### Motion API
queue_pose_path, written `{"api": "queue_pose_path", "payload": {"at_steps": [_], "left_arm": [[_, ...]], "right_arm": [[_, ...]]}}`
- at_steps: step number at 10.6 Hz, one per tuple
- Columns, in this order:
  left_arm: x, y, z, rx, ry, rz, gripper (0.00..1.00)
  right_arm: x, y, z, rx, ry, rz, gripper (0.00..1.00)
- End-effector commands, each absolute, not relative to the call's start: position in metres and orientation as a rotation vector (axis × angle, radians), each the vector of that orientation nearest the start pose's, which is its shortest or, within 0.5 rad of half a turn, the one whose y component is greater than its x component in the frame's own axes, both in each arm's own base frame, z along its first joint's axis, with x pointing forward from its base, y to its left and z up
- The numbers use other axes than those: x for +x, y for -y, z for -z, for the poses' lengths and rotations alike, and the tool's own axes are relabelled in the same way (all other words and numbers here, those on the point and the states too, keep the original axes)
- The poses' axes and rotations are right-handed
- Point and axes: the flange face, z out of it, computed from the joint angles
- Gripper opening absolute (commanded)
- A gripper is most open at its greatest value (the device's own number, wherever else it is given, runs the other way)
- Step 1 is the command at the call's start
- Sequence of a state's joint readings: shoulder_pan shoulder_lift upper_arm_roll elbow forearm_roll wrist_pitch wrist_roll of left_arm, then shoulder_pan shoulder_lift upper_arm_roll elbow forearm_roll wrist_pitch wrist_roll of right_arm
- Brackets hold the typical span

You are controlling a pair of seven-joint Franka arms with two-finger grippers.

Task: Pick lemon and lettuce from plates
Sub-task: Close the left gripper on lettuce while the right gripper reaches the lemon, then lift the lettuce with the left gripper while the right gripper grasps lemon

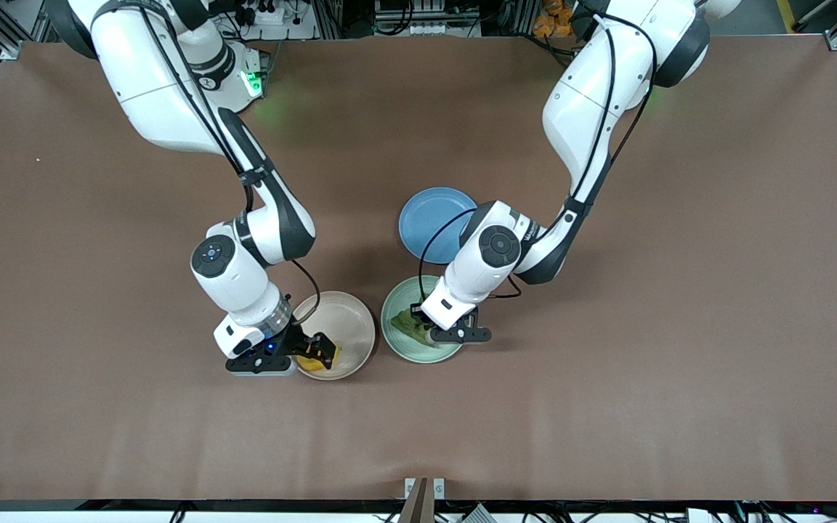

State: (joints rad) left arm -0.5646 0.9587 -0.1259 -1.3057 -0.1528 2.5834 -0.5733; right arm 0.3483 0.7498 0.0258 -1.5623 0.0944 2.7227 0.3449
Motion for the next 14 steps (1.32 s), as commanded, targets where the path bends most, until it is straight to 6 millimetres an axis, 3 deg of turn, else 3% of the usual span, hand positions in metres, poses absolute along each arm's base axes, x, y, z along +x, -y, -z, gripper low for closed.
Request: {"api": "queue_pose_path", "payload": {"at_steps": [1, 5, 8, 10, 11, 12, 14], "left_arm": [[0.613, 0.464, -0.213, -3.447, 0.139, 0.132, 0.0], [0.614, 0.444, -0.231, -3.361, 0.051, -0.052, 0.0], [0.621, 0.424, -0.252, -3.335, -0.002, -0.116, 0.0], [0.629, 0.397, -0.272, -3.307, -0.067, -0.186, 0.0], [0.633, 0.385, -0.281, -3.297, -0.084, -0.21, 0.0], [0.638, 0.371, -0.289, -3.29, -0.117, -0.233, 0.0], [0.644, 0.345, -0.304, -3.271, -0.171, -0.285, 0.0]], "right_arm": [[0.691, -0.266, -0.228, -2.892, -0.098, 0.514, 1.0], [0.683, -0.277, -0.196, -2.901, -0.079, 0.489, 1.0], [0.681, -0.276, -0.187, -2.907, -0.084, 0.472, 1.0], [0.681, -0.274, -0.183, -2.914, -0.083, 0.467, 1.0], [0.681, -0.273, -0.183, -2.915, -0.083, 0.468, 0.83], [0.68, -0.274, -0.182, -2.917, -0.079, 0.467, 0.72], [0.679, -0.274, -0.181, -2.919, -0.078, 0.466, 0.62]]}}
